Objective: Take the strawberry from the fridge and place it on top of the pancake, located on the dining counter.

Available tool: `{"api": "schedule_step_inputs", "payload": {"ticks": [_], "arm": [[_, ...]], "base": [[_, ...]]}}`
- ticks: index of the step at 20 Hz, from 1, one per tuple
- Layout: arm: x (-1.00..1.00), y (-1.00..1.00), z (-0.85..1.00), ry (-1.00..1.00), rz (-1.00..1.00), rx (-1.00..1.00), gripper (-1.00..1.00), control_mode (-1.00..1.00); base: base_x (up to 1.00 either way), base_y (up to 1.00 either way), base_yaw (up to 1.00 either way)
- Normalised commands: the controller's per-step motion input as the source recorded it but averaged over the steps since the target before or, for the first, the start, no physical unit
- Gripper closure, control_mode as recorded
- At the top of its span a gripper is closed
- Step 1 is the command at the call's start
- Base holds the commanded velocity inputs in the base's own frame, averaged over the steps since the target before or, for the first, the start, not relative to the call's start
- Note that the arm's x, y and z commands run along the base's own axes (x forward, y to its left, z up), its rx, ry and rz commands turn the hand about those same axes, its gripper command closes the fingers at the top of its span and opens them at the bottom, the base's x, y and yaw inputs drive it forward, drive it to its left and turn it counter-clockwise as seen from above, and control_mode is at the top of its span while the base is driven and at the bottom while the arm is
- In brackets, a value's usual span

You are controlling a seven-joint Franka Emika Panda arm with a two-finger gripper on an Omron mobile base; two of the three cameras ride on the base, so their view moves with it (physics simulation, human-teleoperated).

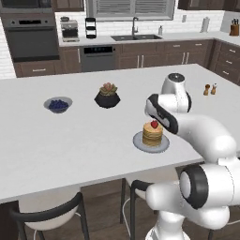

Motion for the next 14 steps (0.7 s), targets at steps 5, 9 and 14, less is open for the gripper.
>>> {"api": "schedule_step_inputs", "payload": {"ticks": [5,9,14], "arm": [[-0.85,-0.36,0.62,-0.19,0.0,0.11,-1.0,-1.0],[-0.49,-0.76,0.2,-0.04,0.0,0.32,-1.0,-1.0],[-0.36,-0.76,0.15,0.0,0.0,0.37,-1.0,-1.0]], "base": [[0.0,0.0,0.0],[0.0,0.0,0.0],[0.0,0.0,0.0]]}}
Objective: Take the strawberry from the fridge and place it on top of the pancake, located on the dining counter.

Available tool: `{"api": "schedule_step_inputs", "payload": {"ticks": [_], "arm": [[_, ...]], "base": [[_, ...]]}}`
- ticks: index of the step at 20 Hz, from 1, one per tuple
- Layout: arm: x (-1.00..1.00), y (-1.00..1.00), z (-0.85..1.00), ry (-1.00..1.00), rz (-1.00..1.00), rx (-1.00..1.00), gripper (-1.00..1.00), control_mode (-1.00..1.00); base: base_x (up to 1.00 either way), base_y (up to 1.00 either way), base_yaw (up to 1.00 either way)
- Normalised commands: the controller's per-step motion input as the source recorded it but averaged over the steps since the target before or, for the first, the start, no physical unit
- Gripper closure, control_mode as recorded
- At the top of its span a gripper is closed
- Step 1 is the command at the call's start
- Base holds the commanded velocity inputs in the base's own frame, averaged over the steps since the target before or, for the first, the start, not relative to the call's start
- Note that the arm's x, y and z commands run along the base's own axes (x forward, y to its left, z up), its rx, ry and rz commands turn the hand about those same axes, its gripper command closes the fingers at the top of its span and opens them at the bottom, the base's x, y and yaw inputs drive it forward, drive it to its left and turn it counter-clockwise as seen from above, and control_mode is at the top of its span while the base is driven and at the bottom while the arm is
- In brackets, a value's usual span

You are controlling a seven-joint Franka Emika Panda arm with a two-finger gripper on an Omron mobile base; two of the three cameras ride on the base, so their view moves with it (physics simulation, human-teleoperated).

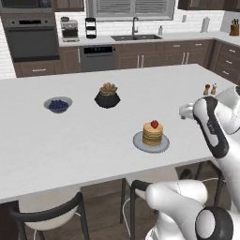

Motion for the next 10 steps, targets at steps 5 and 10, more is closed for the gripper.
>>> {"api": "schedule_step_inputs", "payload": {"ticks": [5,10], "arm": [[-0.06,-0.67,0.08,0.07,0.0,0.36,-1.0,-1.0],[0.0,-0.3,0.0,0.13,0.0,0.19,-1.0,-1.0]], "base": [[0.0,0.0,0.0],[0.0,0.0,0.0]]}}
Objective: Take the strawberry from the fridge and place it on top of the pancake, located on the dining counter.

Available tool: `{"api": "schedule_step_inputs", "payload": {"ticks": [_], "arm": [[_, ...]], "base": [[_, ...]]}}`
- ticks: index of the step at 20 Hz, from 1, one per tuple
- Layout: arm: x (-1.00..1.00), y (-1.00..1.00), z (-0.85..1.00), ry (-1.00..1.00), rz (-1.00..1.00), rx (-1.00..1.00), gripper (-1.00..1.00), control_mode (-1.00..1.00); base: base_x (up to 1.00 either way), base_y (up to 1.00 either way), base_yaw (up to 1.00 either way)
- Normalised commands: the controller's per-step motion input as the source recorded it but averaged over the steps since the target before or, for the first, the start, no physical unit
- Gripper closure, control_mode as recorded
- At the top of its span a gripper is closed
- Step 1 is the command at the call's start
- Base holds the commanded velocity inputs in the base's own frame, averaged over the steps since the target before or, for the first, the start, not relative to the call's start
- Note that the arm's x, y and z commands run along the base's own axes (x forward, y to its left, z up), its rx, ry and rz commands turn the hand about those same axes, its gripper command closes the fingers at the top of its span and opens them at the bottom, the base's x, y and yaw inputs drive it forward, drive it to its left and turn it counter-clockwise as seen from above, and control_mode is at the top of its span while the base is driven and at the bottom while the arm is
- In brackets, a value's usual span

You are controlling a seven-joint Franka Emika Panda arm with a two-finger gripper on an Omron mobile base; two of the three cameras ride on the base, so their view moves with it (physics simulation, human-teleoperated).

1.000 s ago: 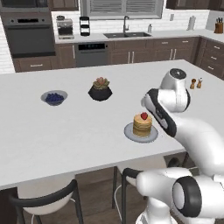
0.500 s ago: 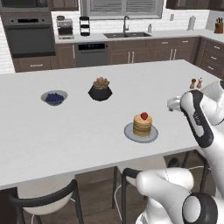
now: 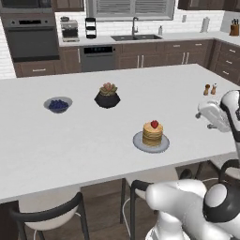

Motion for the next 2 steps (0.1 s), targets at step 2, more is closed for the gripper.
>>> {"api": "schedule_step_inputs", "payload": {"ticks": [2], "arm": [[0.0,0.0,-0.03,0.18,0.0,0.05,-1.0,-1.0]], "base": [[0.0,0.0,0.0]]}}
